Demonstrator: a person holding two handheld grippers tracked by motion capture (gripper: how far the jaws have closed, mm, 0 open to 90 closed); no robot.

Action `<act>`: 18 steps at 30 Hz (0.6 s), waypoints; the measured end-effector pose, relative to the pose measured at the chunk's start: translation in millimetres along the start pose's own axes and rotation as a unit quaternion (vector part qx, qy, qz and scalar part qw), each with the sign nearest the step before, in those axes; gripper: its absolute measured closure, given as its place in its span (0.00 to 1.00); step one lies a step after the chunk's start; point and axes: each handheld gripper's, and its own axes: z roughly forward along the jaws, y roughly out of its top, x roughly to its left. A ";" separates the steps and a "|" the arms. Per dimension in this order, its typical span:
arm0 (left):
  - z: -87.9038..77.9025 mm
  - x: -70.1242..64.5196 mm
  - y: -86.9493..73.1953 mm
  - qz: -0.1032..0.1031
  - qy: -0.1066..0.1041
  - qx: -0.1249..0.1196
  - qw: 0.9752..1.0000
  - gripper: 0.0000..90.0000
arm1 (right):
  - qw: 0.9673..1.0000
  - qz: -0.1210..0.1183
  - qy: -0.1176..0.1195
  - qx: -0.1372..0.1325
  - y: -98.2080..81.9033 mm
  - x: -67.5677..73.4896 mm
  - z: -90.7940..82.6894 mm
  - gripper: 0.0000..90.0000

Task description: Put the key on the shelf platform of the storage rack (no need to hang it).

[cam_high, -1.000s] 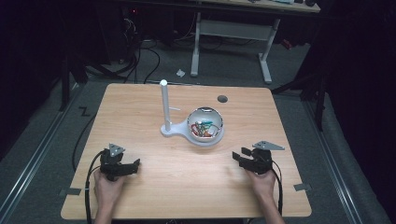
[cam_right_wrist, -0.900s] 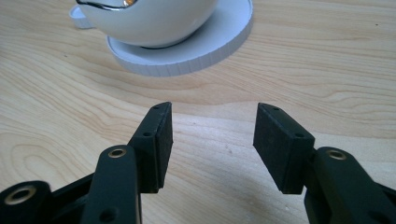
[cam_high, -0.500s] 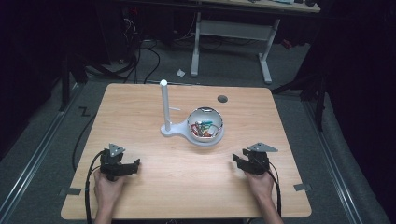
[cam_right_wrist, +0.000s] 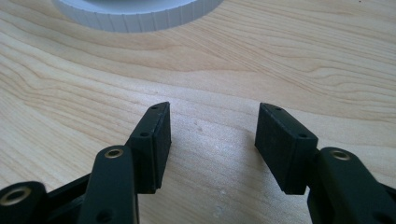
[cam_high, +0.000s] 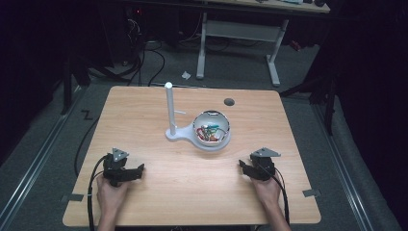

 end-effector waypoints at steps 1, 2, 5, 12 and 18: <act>0.0 -0.1 0.0 -0.001 0.000 0.000 1.000 0.11 | 1.000 -0.001 0.000 0.000 -0.1 -0.1 0.5 0.51; 0.0 0.0 0.0 0.000 0.000 0.000 1.000 0.11 | 1.000 0.001 0.001 0.000 0.0 -0.1 0.5 0.51; 0.0 0.0 0.0 0.000 0.000 0.000 1.000 0.11 | 1.000 0.003 0.003 0.000 -0.2 -0.6 0.6 0.51; -0.1 -0.1 0.0 -0.001 0.000 0.000 1.000 0.11 | 1.000 0.002 0.004 -0.002 -0.6 -1.5 1.3 0.48; -0.1 0.0 0.0 0.000 0.000 0.000 1.000 0.11 | 1.000 0.006 0.002 -0.001 -0.3 -2.3 1.8 0.45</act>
